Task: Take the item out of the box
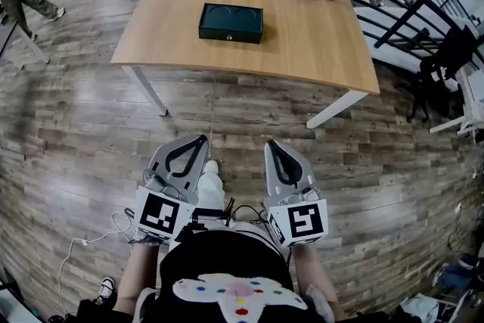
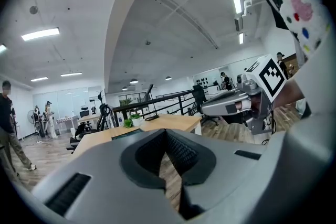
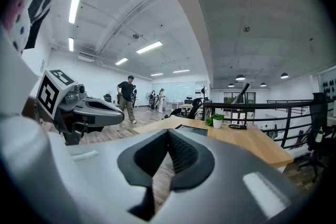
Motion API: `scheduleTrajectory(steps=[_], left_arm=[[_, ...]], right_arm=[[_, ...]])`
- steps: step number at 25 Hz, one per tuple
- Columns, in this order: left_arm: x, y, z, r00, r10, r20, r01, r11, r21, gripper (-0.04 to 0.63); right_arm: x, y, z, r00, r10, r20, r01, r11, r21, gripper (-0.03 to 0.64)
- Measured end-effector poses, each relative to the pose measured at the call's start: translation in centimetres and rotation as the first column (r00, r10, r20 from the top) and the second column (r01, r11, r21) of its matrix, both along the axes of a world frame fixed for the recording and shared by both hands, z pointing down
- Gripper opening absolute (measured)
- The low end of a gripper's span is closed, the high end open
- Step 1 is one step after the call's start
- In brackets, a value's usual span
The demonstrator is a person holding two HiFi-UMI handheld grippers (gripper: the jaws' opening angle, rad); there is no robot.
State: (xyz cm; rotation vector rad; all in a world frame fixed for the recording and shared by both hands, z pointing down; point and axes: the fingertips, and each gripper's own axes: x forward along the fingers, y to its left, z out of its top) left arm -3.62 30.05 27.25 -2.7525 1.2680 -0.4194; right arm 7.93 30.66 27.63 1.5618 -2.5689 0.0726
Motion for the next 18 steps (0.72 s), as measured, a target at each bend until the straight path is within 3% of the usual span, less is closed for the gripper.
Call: scheduleTrajectory(steps=[18], left_arm=[[-2.3,-18.0,0.6,0.999,0.047,-0.020,-0.048,0.998,-0.042,0.004]], right_arm=[[-2.2,-16.9,0.6,0.998,0.043,-0.042,-0.045,0.998,-0.048,0.008]])
